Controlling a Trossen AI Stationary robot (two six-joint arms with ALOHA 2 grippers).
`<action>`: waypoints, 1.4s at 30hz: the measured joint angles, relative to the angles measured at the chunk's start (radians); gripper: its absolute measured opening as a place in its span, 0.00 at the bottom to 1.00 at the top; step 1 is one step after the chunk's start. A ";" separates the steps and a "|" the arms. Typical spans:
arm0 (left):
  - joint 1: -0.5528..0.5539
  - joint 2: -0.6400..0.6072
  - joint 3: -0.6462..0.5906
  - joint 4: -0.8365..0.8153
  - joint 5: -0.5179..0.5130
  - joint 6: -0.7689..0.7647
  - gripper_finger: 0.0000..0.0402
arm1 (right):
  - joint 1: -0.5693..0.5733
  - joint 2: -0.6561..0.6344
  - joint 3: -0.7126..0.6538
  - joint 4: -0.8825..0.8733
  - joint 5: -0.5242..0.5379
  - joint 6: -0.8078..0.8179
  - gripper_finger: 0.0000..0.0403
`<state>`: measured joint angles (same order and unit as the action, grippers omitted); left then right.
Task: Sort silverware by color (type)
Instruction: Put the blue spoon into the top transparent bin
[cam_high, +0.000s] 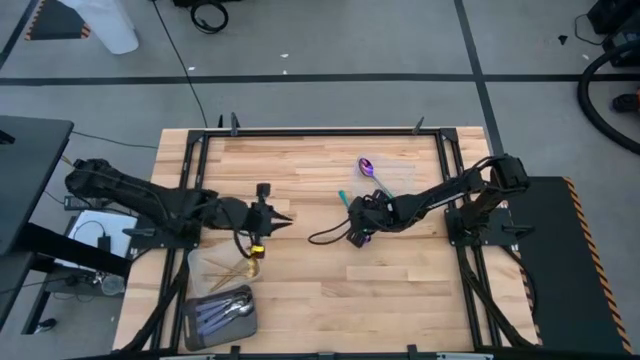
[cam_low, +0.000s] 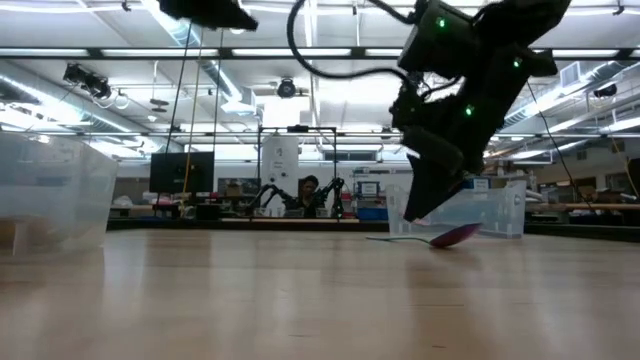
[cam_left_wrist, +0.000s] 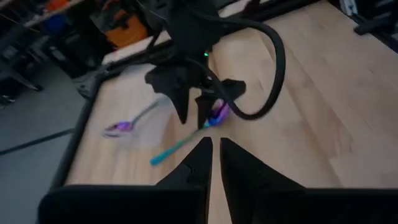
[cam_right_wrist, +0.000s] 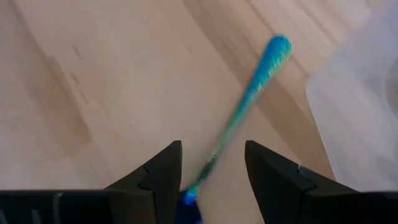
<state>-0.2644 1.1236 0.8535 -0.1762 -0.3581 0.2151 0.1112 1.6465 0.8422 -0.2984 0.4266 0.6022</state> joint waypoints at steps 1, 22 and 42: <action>0.013 -0.012 -0.031 0.027 0.022 0.006 0.09 | -0.001 0.005 -0.009 0.009 -0.001 0.000 0.46; 0.197 -0.483 -0.422 0.281 0.130 0.017 0.08 | -0.042 0.126 -0.024 0.114 -0.019 -0.008 0.40; 0.210 -0.791 -0.576 0.219 0.161 -0.075 0.08 | -0.072 0.114 -0.018 0.132 -0.124 -0.143 0.05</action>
<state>-0.0540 0.3326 0.2774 0.0428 -0.1967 0.1403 0.0395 1.7603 0.8245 -0.1667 0.3029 0.4592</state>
